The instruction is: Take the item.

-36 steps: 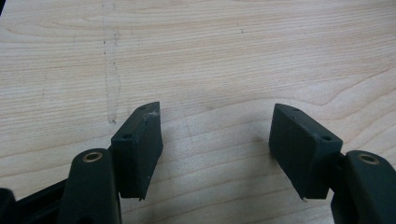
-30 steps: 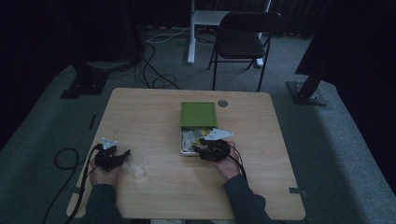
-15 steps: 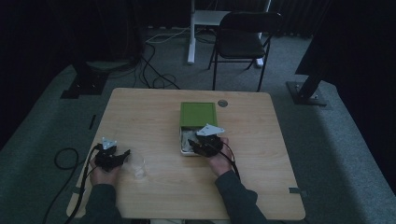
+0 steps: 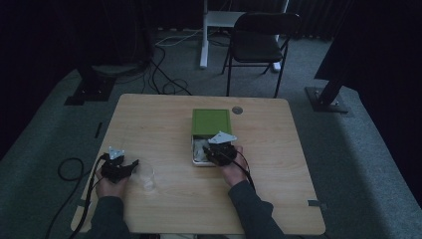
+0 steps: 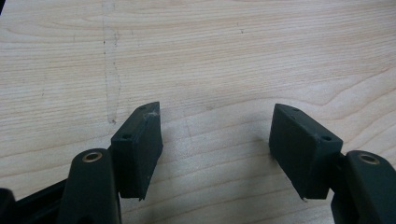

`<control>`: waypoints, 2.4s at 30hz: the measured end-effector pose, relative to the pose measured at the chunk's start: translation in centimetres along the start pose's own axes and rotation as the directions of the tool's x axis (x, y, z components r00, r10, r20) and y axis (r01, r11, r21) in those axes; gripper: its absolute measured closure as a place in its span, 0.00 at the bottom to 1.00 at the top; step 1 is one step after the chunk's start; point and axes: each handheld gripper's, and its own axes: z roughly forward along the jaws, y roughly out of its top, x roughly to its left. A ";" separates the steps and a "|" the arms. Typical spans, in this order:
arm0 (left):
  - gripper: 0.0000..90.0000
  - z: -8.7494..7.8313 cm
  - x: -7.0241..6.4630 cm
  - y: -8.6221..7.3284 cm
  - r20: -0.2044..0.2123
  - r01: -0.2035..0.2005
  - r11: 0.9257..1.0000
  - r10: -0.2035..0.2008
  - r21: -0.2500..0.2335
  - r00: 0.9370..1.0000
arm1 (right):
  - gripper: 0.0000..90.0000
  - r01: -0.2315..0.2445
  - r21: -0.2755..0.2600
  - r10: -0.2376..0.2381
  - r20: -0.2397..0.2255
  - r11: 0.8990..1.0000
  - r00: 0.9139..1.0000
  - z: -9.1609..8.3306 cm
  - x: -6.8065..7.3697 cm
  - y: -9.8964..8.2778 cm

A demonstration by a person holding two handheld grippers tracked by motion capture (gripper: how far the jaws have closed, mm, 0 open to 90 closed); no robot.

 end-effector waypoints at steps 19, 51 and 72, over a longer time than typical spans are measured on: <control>0.40 0.0 0.0 0.0 0.000 0.000 1.000 0.000 0.000 1.000 | 0.99 0.001 -0.081 0.000 0.007 0.997 1.000 -2.8 -0.7 0.4; 0.40 0.0 0.0 0.0 0.000 0.000 1.000 0.000 0.001 1.000 | 0.99 0.042 -0.187 -0.064 -0.112 0.981 0.992 -6.3 1.6 2.6; 0.40 0.0 0.0 0.0 0.000 0.000 1.000 0.000 -0.001 1.000 | 0.99 0.089 -0.210 -0.122 -0.147 0.974 0.982 -7.0 3.6 3.5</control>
